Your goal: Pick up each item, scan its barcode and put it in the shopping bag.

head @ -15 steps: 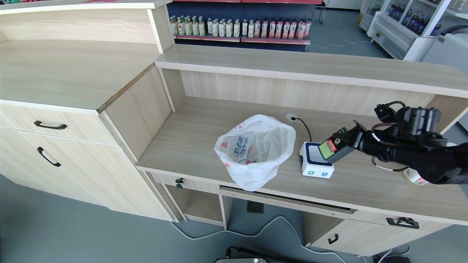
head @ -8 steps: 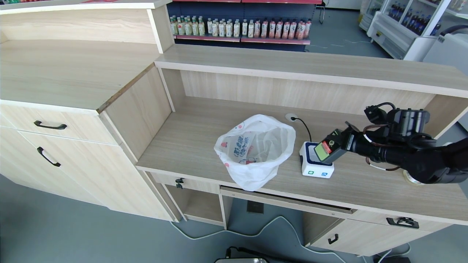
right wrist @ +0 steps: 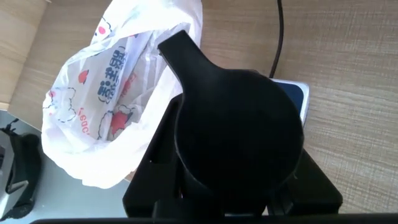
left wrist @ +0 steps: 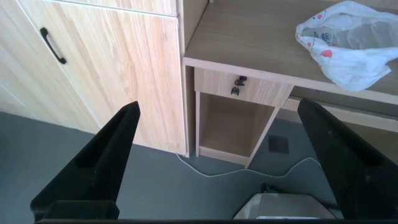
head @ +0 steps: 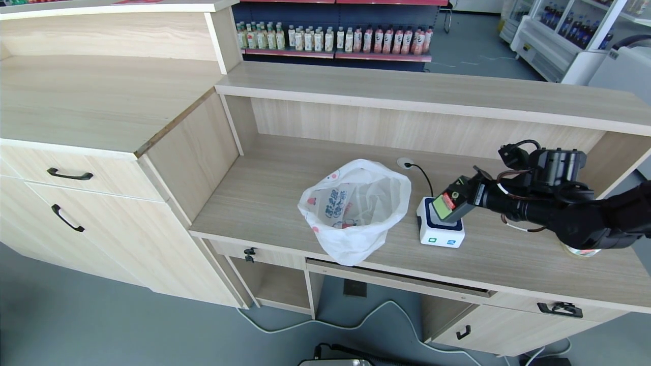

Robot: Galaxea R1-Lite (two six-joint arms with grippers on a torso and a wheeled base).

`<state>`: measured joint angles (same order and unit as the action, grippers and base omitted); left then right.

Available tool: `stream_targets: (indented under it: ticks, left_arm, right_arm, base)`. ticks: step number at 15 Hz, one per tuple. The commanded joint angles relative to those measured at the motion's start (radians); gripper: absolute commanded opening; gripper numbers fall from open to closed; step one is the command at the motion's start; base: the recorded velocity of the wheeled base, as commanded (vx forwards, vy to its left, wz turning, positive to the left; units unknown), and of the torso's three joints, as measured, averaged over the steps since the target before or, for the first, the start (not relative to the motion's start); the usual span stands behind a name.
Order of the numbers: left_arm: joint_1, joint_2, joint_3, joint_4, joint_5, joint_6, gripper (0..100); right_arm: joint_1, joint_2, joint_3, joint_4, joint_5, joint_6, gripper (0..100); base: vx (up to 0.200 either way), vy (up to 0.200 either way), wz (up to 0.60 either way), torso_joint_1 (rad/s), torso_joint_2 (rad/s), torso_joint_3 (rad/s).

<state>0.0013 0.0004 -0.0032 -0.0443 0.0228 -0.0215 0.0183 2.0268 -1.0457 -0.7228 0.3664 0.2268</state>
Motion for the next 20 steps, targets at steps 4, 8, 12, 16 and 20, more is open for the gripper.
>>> stream_targets:
  ticks: [4,8,12,16,20]
  left_arm:
    - [0.0,0.0,0.0,0.0,0.0,-0.002,100]
    - [0.0,0.0,0.0,0.0,0.0,0.0,100]
    - [0.0,0.0,0.0,0.0,0.0,-0.002,100]
    - [0.0,0.0,0.0,0.0,0.0,0.0,100]
    - [0.0,0.0,0.0,0.0,0.0,-0.002,100]
  right_arm:
    - [0.011,0.026,-0.008,-0.001,0.002,-0.006,0]
    - [0.026,0.039,-0.01,-0.004,0.0,-0.006,0]
    - [0.029,0.041,-0.028,-0.003,0.002,-0.003,0]
    - [0.029,0.064,-0.053,0.0,0.0,-0.004,0]
    - [0.029,0.075,-0.053,-0.003,-0.001,-0.006,0]
  base:
    - [0.0,0.0,0.0,0.0,0.0,0.0]
    - [0.0,0.0,0.0,0.0,0.0,0.0]
    - [0.0,0.0,0.0,0.0,0.0,0.0]
    - [0.0,0.0,0.0,0.0,0.0,0.0]
    - [0.0,0.0,0.0,0.0,0.0,0.0]
